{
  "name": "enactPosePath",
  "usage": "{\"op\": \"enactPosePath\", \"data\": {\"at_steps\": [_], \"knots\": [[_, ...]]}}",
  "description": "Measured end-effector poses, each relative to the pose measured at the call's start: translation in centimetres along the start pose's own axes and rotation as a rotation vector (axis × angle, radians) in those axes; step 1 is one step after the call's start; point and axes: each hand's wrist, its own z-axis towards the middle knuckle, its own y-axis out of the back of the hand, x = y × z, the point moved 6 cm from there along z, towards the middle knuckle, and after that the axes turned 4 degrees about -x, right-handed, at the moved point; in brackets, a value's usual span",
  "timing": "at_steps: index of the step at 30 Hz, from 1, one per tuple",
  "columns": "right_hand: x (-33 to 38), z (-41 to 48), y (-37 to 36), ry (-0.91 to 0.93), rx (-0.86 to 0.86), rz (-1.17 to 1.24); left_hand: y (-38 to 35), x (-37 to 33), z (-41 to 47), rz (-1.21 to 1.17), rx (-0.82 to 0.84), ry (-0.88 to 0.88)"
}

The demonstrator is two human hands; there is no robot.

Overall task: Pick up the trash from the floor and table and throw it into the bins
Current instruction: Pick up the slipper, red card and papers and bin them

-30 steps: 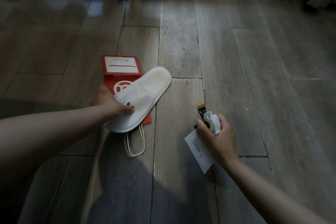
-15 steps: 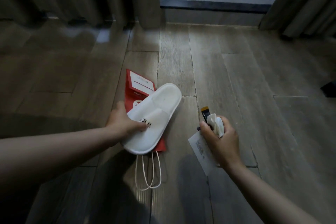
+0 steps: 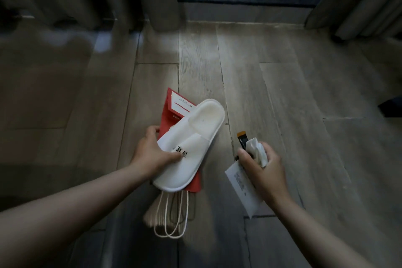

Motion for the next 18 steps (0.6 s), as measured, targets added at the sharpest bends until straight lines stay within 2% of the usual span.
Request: {"op": "enactPosePath", "data": {"at_steps": [6,10,13,18], "knots": [[4.9,1.9,2.7,-0.122,-0.037,0.020,2.4,-3.9,-1.1,-0.035,0.012,0.058],[10.2,-0.2,5.6,-0.226,-0.077,0.109,5.9,-6.8,-5.1,-0.082,0.030,0.196],[15.5,-2.8,8.7,-0.286,-0.123,0.176,9.3,-10.9,-9.4,-0.114,0.033,0.250],[26.2,-6.1,14.8,-0.294,-0.180,0.224,16.2,-20.0,-16.2,-0.149,0.009,0.226]]}}
